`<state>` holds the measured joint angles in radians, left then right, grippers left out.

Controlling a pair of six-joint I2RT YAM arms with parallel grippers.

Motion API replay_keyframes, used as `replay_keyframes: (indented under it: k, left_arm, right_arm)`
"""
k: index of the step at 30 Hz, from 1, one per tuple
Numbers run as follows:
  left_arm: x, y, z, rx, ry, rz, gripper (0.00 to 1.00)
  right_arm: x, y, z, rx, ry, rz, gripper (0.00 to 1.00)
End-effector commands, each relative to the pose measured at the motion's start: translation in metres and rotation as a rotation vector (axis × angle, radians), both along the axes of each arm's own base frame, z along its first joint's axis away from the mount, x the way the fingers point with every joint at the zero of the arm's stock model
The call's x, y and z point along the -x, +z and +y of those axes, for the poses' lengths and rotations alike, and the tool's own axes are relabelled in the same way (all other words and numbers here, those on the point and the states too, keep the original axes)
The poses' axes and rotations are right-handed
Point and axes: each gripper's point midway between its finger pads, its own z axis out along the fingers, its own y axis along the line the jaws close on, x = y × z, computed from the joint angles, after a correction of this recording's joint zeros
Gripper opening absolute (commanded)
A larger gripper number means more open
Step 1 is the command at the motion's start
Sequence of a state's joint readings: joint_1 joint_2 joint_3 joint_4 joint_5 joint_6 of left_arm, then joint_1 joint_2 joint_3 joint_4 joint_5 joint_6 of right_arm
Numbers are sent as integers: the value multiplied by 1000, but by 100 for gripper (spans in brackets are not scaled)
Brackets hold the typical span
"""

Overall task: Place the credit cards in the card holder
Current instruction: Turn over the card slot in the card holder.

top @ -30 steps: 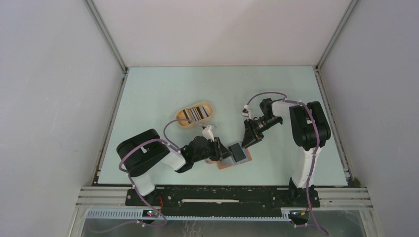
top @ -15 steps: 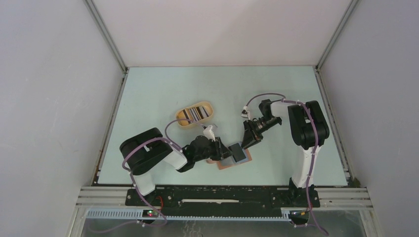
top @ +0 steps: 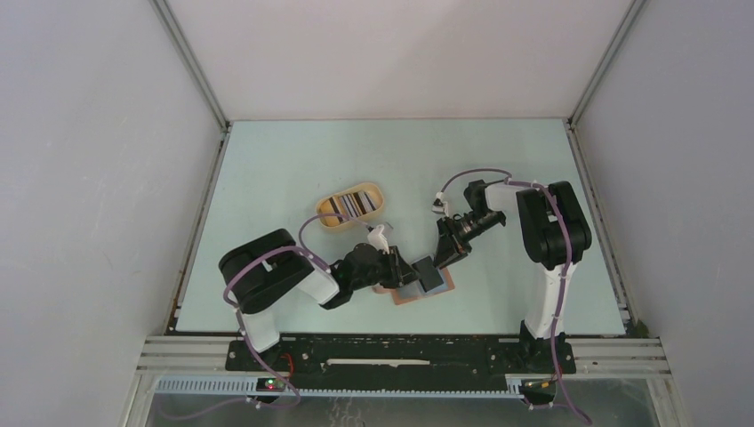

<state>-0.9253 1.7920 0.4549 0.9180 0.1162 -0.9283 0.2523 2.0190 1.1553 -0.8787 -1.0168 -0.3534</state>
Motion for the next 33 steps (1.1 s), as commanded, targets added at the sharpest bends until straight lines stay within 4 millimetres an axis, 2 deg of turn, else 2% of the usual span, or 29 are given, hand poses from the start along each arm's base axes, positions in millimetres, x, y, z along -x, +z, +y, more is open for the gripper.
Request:
replay_keyframes:
  k: [1,14,22,33]
  left_arm:
    - [-8,11,-11,37,0,-16,28]
    - [-7,16,-10,92,-8,-8,29]
    - [-8,25,-5,147,0,-15,32]
    - [-11,29,2,204,27,16,37]
  right_arm:
    - [-1,16,10,-77,11,7,36]
    - [10,16,20,-88,58,23,40]
    - [10,41,25,-165,78,-33,46]
    - [12,48,26,-201,87,-32,47]
